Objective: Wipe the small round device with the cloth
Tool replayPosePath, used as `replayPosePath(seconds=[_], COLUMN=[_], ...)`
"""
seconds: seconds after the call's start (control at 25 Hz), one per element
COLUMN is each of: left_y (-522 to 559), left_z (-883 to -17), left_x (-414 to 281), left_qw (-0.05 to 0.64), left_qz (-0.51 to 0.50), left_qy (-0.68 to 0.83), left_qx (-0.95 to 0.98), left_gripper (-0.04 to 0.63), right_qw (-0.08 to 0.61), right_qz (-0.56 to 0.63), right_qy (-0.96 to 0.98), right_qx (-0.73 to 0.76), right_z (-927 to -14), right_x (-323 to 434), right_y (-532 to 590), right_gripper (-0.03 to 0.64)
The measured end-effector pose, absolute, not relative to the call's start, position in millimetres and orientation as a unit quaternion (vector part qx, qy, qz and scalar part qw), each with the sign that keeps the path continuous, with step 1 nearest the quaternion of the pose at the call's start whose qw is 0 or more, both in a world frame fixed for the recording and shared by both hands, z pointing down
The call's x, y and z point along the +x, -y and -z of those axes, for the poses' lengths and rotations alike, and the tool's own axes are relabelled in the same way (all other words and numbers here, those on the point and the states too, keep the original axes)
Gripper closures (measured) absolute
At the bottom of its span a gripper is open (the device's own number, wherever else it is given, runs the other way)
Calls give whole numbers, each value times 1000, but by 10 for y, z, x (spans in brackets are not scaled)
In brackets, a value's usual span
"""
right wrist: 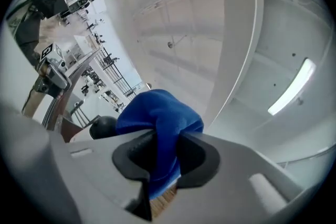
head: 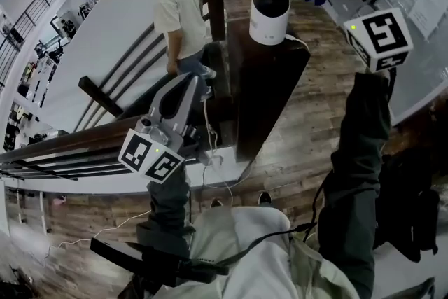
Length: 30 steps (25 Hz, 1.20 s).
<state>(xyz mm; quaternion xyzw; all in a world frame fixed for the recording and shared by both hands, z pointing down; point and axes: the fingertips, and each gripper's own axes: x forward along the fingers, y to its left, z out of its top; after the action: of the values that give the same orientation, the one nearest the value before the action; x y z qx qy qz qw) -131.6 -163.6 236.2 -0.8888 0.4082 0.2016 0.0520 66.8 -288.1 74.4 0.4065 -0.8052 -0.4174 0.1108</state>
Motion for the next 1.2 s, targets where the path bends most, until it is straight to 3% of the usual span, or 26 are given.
replayPosePath(seconds=[0.56,0.68,0.88,1.08,1.2], left_y=[1718,1731,1762,1766,1771], left_z=[-2326,-2339,-2362,-2182,-2073], left_x=[-1272,-1258,-1157,-1043,-998], left_qw=[60,60,58,80,94], left_qz=[-195,-198,-195,-190,-189], left_qy=[-424,-428,-423,-411,-405], left_qx=[-882,-880,-883,-888,-889], left_gripper=[603,603,603,603,603], right_qw=[62,80,138,147,192], right_qz=[251,249,323,464,500], right_qy=[941,942,893,792,750], right_qx=[219,212,280,370,388], right_z=[-1447,-1598,-1682,-1060,-990], right_x=[294,354,475,427,268], right_y=[3288,3244,3115,2546,2318], right_gripper=[534,534,534,534,534])
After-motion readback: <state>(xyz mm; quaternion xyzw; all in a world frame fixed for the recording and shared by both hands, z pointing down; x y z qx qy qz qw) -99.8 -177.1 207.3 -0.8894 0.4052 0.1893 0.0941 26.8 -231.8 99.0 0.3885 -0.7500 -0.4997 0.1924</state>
